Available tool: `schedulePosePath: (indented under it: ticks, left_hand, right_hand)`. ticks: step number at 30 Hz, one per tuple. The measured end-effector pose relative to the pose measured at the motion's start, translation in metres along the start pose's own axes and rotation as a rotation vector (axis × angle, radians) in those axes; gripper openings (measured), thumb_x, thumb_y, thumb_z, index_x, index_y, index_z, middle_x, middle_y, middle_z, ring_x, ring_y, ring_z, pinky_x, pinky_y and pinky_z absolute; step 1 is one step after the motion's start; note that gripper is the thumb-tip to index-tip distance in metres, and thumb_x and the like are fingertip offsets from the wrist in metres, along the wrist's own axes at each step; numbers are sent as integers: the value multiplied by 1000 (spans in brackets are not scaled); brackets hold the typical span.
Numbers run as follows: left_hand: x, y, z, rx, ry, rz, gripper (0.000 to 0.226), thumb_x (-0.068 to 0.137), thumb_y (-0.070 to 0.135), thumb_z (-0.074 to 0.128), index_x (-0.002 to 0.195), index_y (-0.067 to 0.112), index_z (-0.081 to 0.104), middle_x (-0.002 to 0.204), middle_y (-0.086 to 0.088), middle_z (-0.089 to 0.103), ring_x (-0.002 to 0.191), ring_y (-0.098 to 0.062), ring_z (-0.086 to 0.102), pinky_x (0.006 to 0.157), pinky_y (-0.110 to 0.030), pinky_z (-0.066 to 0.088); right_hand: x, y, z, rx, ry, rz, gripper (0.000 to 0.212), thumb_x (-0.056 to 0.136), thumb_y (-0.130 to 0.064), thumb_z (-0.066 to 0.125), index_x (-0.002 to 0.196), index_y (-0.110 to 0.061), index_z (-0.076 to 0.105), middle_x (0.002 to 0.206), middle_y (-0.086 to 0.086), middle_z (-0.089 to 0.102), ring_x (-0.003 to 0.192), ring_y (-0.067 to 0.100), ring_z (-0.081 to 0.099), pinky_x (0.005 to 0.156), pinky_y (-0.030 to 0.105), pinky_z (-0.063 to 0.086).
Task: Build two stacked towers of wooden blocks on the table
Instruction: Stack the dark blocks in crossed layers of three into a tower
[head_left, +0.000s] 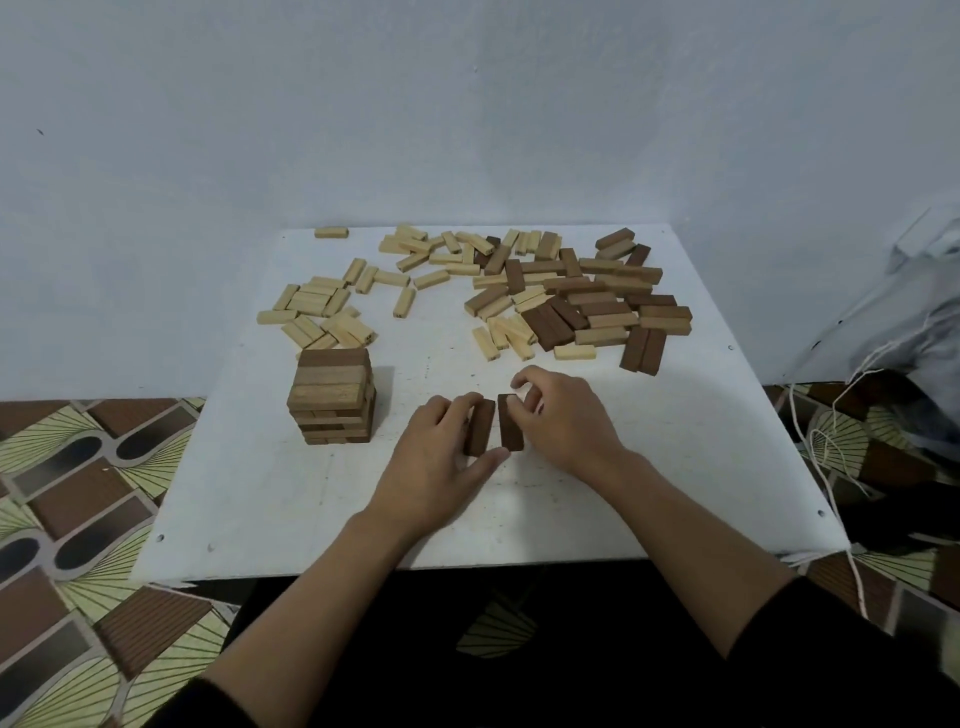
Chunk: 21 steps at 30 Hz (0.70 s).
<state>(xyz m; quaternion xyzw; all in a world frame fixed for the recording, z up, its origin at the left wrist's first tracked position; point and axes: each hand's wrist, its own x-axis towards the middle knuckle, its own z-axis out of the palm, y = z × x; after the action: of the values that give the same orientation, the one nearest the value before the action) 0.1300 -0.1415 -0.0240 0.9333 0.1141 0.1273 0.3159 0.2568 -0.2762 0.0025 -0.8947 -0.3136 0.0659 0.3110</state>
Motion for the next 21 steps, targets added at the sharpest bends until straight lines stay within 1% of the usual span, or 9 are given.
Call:
schedulePosePath:
  ticks: [2,5,7,9,10,12,14,17,21]
  left_hand:
    - [5,-5,-2,84,-30,70,64,90,59,64,144,30,47,129,-3,50,107,-20,51,90,-36,49]
    - [13,-13,2,164,-38,147,58,95,62,51,147,35,50,148,-4,43,110,-25,49,92,-48,46]
    - [13,-15,6,172,-25,160,55,96,62,49,144,36,54,148,0,44,113,-23,46,92,-49,43]
    - [12,-17,10,197,-5,180,55,96,62,53,144,35,54,147,4,47,114,-21,45,93,-48,42]
    - [11,-17,11,198,1,185,55,96,62,54,144,35,54,147,5,47,115,-20,45,93,-47,42]
    - [11,-19,13,168,7,171,54,96,59,57,143,32,55,148,5,45,119,-20,45,96,-45,41]
    - [11,-20,12,140,0,150,54,96,57,58,143,31,56,150,5,42,123,-19,45,99,-44,40]
    - [12,-21,9,120,-13,140,54,93,55,60,141,31,57,149,6,42,119,-15,46,100,-39,39]
    - [13,-22,9,105,-14,127,54,92,55,62,140,31,57,148,9,42,116,-12,45,99,-34,37]
  right_hand:
    - [12,1,-5,2,38,-21,20,98,-29,58,112,-18,66,78,-5,66,73,12,61,73,36,55]
    - [36,0,-8,-21,145,-150,17,95,-23,57,104,-14,68,85,-4,60,79,16,56,75,43,53]
    - [56,-3,-6,-80,175,-204,19,95,-22,56,107,-13,68,93,-3,59,92,19,54,83,48,49]
    - [76,-9,-4,-159,124,-213,27,97,-24,50,119,-18,65,112,-2,60,110,21,52,92,45,41]
    - [85,-12,-3,-199,92,-216,31,99,-26,48,125,-20,63,120,-1,59,117,22,50,93,44,36]
    - [103,-16,2,-275,39,-218,37,102,-28,44,135,-23,58,131,0,54,126,25,45,95,45,32]
    - [120,-17,10,-347,-8,-212,39,103,-31,42,139,-23,55,139,4,50,131,28,41,100,50,32]
    - [139,-17,21,-452,-31,-191,37,102,-33,39,132,-23,58,141,11,48,130,31,39,99,53,33]
    - [148,-18,30,-517,-86,-215,24,97,-21,42,104,-15,64,126,11,51,121,30,43,97,49,31]
